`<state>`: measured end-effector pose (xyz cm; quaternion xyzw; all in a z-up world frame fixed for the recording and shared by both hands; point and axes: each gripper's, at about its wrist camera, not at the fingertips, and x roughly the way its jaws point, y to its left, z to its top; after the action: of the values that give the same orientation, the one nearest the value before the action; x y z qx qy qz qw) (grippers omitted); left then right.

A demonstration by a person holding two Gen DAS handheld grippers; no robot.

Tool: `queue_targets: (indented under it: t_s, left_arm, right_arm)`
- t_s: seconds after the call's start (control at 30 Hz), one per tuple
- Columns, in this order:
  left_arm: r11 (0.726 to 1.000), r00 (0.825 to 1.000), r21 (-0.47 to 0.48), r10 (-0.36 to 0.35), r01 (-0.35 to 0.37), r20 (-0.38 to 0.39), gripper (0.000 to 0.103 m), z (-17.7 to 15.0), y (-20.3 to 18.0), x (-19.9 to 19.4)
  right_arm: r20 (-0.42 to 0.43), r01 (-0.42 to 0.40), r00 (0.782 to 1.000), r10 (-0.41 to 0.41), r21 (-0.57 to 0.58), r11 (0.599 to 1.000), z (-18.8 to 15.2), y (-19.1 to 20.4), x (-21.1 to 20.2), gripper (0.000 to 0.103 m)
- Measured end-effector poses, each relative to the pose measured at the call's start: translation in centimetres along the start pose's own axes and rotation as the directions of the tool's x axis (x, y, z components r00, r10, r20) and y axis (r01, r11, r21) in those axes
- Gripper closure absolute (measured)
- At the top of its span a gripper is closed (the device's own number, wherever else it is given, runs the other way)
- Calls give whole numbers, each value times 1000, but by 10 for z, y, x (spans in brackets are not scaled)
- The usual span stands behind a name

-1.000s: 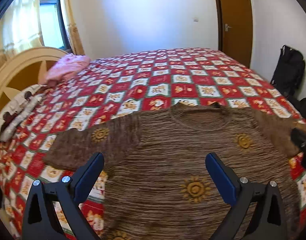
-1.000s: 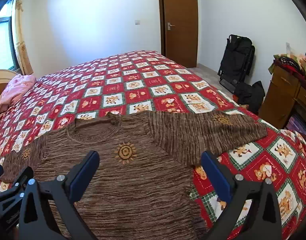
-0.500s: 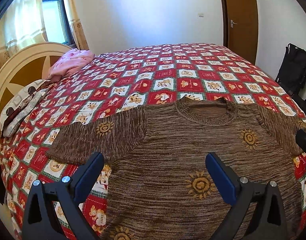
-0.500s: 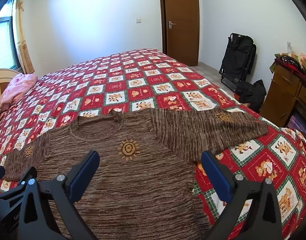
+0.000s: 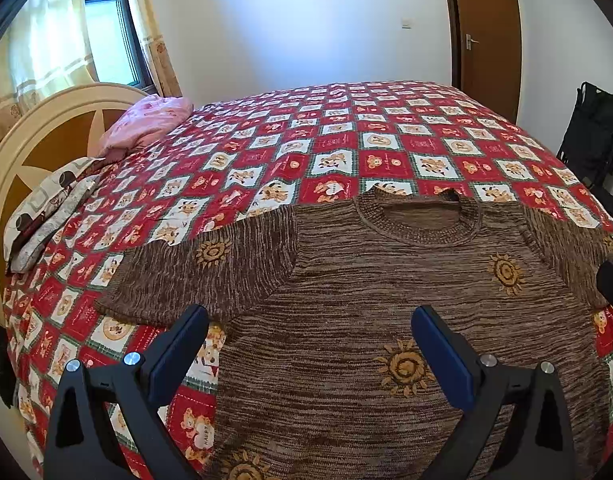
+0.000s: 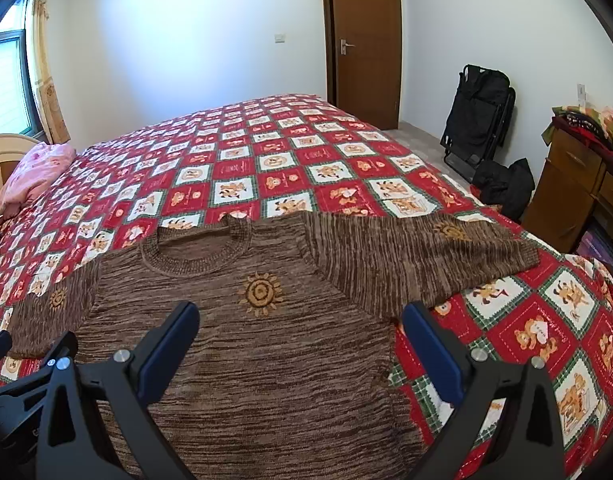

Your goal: Fold small clothes

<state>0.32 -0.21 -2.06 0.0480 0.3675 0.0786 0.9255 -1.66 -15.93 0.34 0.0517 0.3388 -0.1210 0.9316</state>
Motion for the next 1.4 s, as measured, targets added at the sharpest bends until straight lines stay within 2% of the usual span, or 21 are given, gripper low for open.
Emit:
queue_targets:
  t_s: [1.4]
  left_arm:
    - [1000, 1000, -6, -20, 20, -8, 1, -5, -5, 1]
  right_arm:
    - [-5, -3, 1000, 3, -5, 1000, -3, 2, -1, 0]
